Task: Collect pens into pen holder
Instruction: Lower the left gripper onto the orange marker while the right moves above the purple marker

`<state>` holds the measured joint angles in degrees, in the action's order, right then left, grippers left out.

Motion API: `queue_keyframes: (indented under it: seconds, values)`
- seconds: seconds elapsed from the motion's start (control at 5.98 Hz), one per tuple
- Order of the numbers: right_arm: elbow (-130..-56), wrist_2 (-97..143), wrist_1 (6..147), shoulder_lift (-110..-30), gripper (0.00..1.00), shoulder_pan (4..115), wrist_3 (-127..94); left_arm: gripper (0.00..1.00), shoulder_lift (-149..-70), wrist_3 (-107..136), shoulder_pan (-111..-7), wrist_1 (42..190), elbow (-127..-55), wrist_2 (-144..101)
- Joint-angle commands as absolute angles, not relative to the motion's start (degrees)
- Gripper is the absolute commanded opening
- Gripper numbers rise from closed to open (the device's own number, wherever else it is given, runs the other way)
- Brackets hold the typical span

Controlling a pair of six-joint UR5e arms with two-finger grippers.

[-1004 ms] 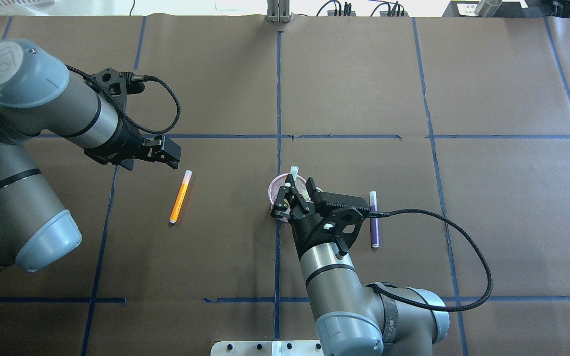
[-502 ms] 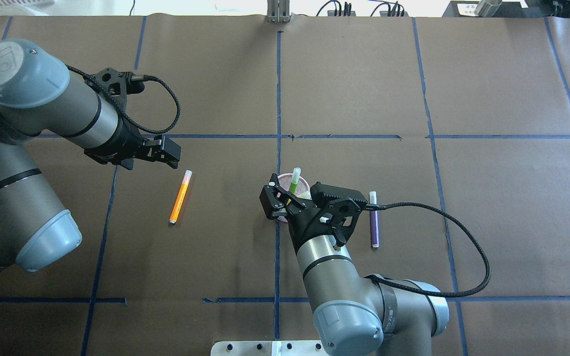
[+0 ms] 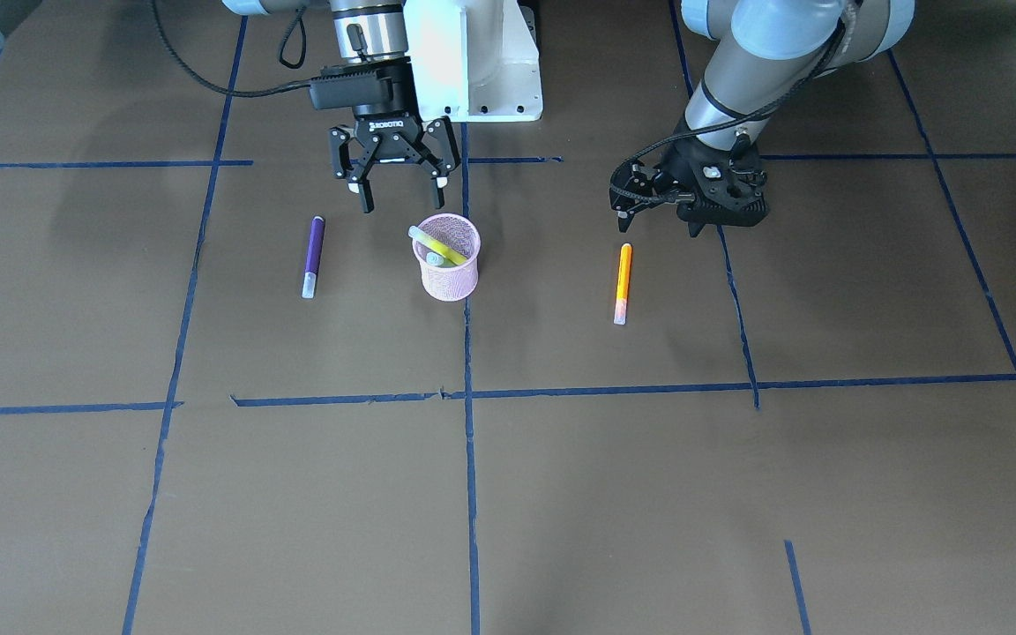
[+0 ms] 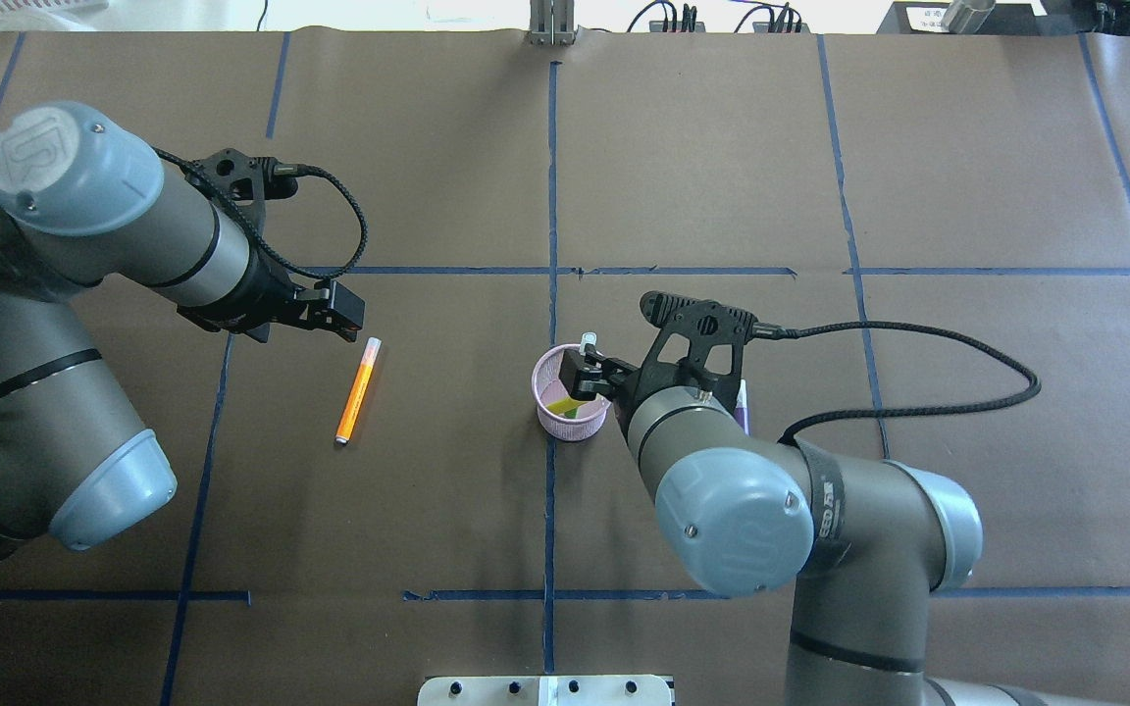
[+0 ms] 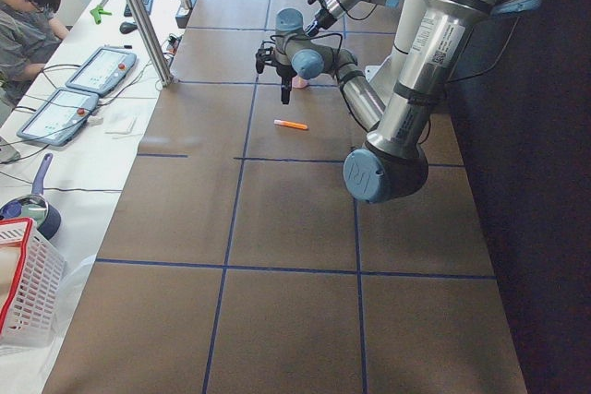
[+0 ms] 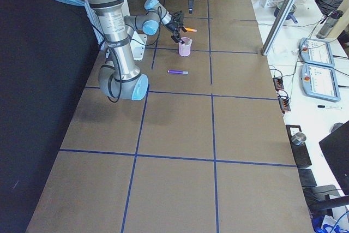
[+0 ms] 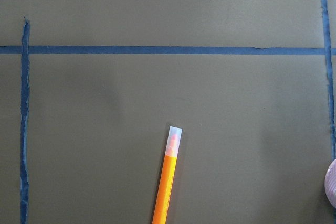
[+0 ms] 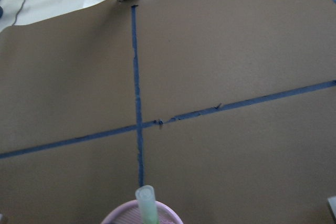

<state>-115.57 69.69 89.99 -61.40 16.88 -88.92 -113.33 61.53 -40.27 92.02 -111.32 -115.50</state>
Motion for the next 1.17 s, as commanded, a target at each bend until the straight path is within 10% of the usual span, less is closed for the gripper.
queue_keyframes:
  seconds: [0.0,0.5,1.0]
  values:
    - [-116.45,92.25,97.16,-61.61,1.00,25.35,-82.32,1.00,-115.64,61.44,-37.98,92.55,-106.64,-112.94]
    - [-116.37,106.35,97.47,-63.89,1.00,33.75,-73.83,0.99,-117.68,60.82,-35.42,102.69,-95.14,-109.25]
    - [-116.54,106.17,97.38,-63.81,1.00,33.92,-74.00,0.77,-117.69,60.82,-34.55,103.18,-92.90,-109.42]
